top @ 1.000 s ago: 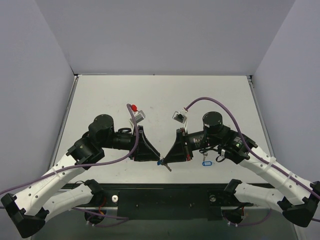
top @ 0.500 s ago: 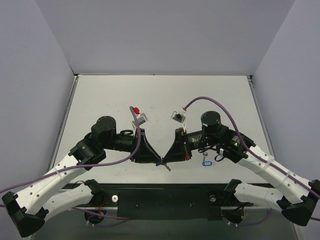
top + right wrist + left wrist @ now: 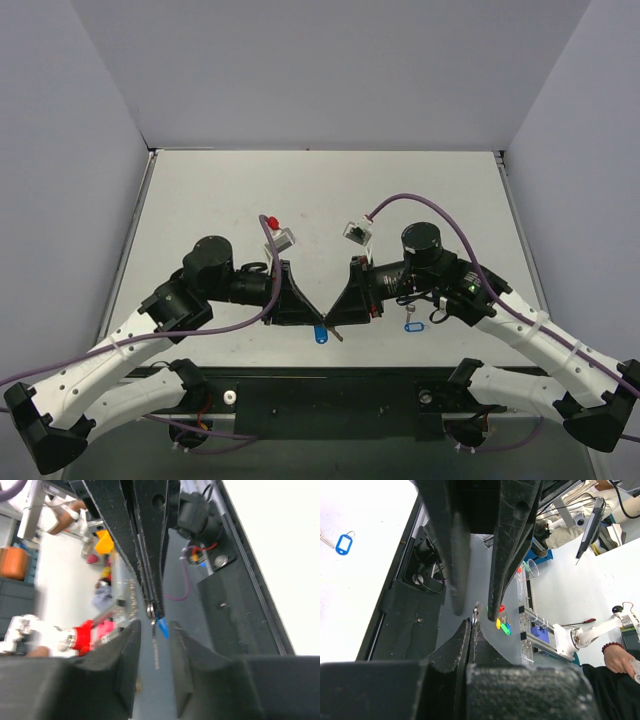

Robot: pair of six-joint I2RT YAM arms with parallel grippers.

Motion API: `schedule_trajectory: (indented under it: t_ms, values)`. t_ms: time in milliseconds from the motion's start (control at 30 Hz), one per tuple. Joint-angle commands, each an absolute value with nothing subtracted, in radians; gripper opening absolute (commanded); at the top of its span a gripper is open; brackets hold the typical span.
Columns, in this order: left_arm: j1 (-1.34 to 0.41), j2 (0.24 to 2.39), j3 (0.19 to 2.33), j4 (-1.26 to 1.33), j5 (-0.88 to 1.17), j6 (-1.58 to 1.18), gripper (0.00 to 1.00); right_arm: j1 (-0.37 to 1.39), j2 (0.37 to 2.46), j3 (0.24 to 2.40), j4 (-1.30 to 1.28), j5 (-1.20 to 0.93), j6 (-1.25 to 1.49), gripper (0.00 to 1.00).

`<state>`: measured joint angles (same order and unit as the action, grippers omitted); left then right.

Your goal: Remove the keys from the keyring

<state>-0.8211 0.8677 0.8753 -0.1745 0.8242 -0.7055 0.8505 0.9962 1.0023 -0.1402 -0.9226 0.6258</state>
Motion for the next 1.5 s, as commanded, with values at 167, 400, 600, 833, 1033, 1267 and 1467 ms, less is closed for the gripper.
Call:
schedule_trajectory:
  t_ms: [167, 400, 600, 833, 1033, 1267, 1467]
  values:
    - [-0.833, 0.799, 0.862, -0.068, 0.664, -0.77, 0.0, 0.847, 0.862, 1.035, -0.092, -0.656, 0.65, 0.6]
    - [-0.833, 0.772, 0.835, 0.021, 0.508, -0.876, 0.0, 0.847, 0.761, 0.937, 0.077, -0.454, 0.782, 0.61]
    - [-0.833, 0.767, 0.819, 0.083, 0.414, -0.988, 0.0, 0.856, 0.726, 0.865, 0.184, -0.365, 0.853, 0.6]
    - [-0.831, 0.746, 0.808, 0.167, 0.361, -1.078, 0.0, 0.876, 0.719, 0.839, 0.247, -0.31, 0.877, 0.54]
    - [-0.831, 0.749, 0.787, 0.186, 0.334, -1.103, 0.0, 0.907, 0.727, 0.839, 0.296, -0.302, 0.891, 0.46]
    - [-0.833, 0.738, 0.758, 0.213, 0.307, -1.132, 0.0, 0.942, 0.756, 0.841, 0.356, -0.298, 0.9, 0.41]
    - [-0.833, 0.724, 0.736, 0.252, 0.302, -1.154, 0.0, 0.968, 0.787, 0.845, 0.37, -0.29, 0.899, 0.38]
